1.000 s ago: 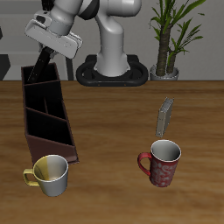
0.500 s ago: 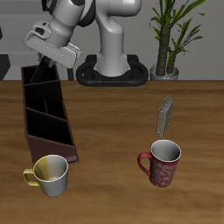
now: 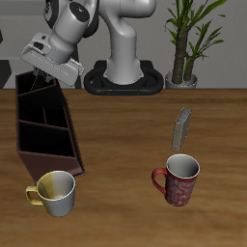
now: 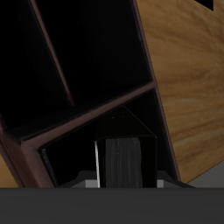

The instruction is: Place the black book into the right desk caddy's right compartment

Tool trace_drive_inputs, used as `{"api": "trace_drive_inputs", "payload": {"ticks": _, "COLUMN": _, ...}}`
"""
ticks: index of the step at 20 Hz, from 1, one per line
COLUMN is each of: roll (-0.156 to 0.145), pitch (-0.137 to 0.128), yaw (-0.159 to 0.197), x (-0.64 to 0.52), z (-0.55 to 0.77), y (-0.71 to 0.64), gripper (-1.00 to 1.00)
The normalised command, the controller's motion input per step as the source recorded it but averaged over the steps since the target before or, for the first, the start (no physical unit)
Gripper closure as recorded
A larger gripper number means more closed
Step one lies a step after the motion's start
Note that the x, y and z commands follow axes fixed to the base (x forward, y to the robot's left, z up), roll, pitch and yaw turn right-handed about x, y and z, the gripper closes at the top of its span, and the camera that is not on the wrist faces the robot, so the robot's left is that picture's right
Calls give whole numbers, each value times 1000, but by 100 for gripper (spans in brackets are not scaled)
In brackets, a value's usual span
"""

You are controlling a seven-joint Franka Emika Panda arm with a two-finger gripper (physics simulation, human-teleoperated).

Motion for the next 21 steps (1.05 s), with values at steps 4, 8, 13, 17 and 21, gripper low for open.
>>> {"api": "trace_drive_inputs", "payload": {"ticks": 4, "roll": -8, "pitch": 1, "yaw": -19, "x": 14, "z": -23, "y": -57, "gripper": -100}}
{"api": "trace_drive_inputs", "payload": {"ticks": 8, "roll": -8, "pitch": -7, "yaw": -5, "x": -31, "z": 87, "y": -27, "gripper": -100}}
{"api": "trace_drive_inputs", "payload": {"ticks": 13, "roll": -6, "pitch": -7, "yaw": 1, "x": 1, "z": 69, "y": -21, "gripper": -100}}
{"api": "trace_drive_inputs", "payload": {"ticks": 17, "roll": -8, "pitch": -16, "yaw": 2, "x": -19, "z": 88, "y": -16, "gripper": -100}}
{"api": "trace_drive_inputs", "payload": {"ticks": 21, "roll": 10, "pitch": -20, "yaw": 15, "x": -27, "z": 100, "y": 63, "gripper": -100}}
